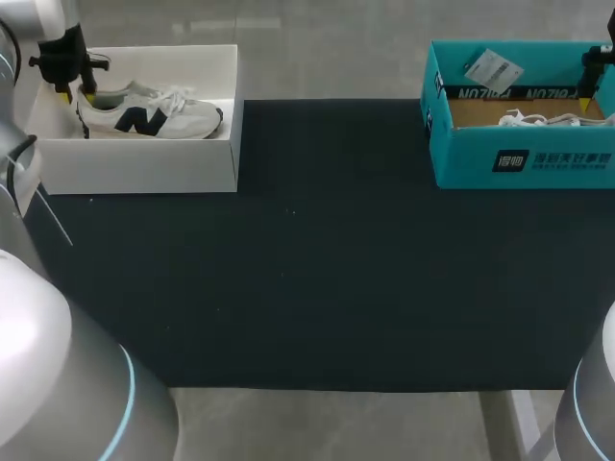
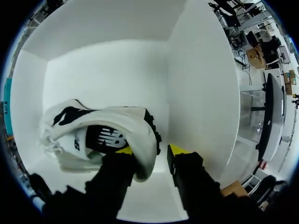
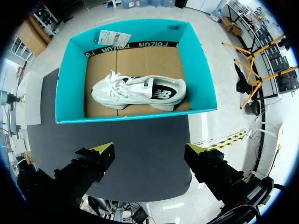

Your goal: Take the shoe out of the shoebox, open the shoe tongue, remove and reinsert the insole, then place the shoe into the shoebox

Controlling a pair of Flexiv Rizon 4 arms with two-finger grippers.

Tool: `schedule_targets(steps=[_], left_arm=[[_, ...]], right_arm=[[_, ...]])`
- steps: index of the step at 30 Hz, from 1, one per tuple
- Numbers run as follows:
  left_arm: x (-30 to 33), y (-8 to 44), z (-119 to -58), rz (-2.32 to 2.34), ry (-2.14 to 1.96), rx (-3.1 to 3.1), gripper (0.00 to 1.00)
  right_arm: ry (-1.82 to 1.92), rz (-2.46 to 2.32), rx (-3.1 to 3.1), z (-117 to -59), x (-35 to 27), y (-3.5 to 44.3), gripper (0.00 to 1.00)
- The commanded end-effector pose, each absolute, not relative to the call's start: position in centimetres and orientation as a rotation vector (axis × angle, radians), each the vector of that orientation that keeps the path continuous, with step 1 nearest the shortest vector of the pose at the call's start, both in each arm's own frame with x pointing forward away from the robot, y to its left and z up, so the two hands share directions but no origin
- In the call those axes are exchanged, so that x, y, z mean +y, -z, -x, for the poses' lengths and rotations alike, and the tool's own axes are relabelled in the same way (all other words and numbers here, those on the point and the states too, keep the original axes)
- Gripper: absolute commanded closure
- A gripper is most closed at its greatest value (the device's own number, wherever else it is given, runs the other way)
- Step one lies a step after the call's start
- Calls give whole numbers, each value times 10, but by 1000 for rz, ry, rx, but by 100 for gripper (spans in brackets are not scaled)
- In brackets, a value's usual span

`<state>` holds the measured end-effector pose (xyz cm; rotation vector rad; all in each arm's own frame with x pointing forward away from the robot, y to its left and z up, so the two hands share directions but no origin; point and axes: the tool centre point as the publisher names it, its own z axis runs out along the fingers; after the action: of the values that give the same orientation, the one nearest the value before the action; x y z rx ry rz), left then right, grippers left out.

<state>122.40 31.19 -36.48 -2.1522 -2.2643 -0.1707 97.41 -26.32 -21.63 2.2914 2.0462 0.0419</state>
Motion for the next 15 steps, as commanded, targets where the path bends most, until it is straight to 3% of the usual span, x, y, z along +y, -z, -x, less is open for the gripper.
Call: schedule_targets(steps=[1, 12, 13, 15], left_arm=[[318, 380, -1247, 2091, -5, -2203, 60], [316, 397, -1247, 2073, -84, -2190, 61], [316, 398, -1247, 2069, -99, -2191, 65], [316, 400, -1247, 2065, -102, -2188, 90]], right_arm=[[-45, -2291, 2044, -973, -263, 216, 0], [-45, -2291, 2044, -973, -263, 216, 0], [-45, -2291, 2044, -973, -263, 216, 0], [-45, -2291, 2044, -973, -263, 216, 0]])
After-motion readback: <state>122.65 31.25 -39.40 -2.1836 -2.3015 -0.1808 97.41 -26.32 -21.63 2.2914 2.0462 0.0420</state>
